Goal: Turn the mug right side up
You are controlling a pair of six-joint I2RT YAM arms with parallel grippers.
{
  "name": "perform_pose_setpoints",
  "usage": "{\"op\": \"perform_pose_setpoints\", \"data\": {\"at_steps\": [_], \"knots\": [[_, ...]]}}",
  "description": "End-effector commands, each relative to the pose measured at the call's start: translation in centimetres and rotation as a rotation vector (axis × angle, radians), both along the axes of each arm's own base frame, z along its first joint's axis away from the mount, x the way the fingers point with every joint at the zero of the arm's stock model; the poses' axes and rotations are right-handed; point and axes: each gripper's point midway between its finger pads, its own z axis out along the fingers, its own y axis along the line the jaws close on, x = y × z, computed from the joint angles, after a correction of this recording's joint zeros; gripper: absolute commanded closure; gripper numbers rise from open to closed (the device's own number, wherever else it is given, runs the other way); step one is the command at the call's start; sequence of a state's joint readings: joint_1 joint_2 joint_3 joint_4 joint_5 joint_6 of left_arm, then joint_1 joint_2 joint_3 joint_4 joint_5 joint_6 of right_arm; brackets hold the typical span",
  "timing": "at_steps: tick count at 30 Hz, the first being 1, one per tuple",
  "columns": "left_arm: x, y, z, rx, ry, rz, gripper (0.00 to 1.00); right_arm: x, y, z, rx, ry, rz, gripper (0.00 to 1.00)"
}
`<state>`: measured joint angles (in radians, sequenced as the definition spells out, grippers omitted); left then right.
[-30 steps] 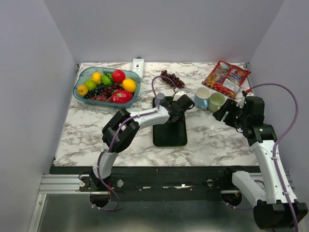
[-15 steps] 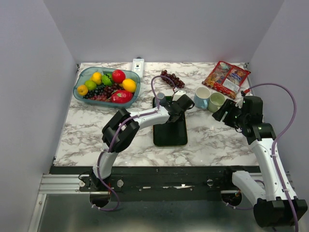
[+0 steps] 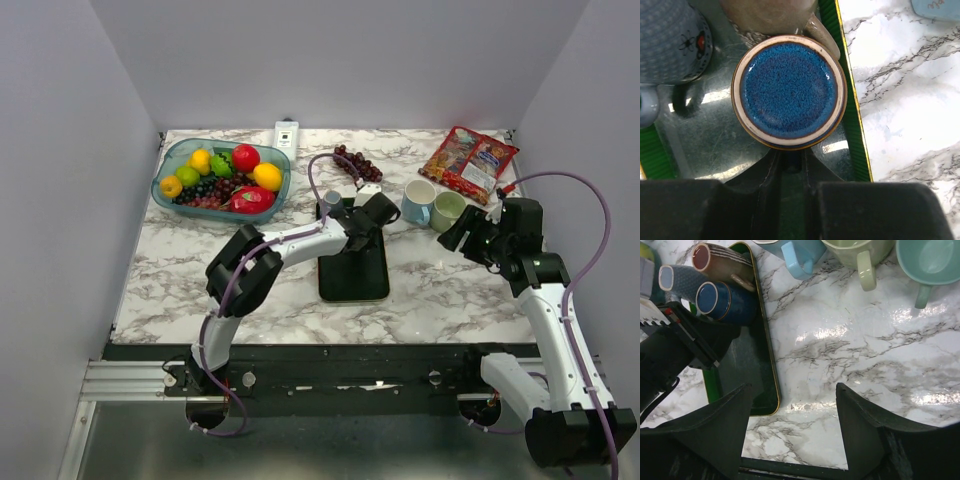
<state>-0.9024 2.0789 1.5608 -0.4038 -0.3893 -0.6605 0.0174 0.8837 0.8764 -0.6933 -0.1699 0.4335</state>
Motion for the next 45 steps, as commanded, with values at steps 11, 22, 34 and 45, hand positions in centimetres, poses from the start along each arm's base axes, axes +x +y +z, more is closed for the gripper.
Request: {"op": "perform_pose_setpoints", "data": {"at_steps": [11,22,34,45], "knots": [[-5.2,-0.3,23.1,-0.646,-0.161,-0.194,1.0,-1.3,6.9,7.3,0.305,-0.229,0.327,0.25],[-12.0,-0.9,39.7,-1.183,-0.364,-0.575,1.0,-4.4,11.6,19.7,0.595,-0.593,0.648,0.25],[-15.3,-0.5,45.5,-1.449,-0.423,-0.745,1.0,-6.4,12.3,26.4,0.713,-0.777,0.714,0.31],[-15.4,-1.8,44.6,-1.398,-0.437,-0.764,1.0,-7.3,13.0,29.8,0.783,-0.84,0.75,0.38]]}}
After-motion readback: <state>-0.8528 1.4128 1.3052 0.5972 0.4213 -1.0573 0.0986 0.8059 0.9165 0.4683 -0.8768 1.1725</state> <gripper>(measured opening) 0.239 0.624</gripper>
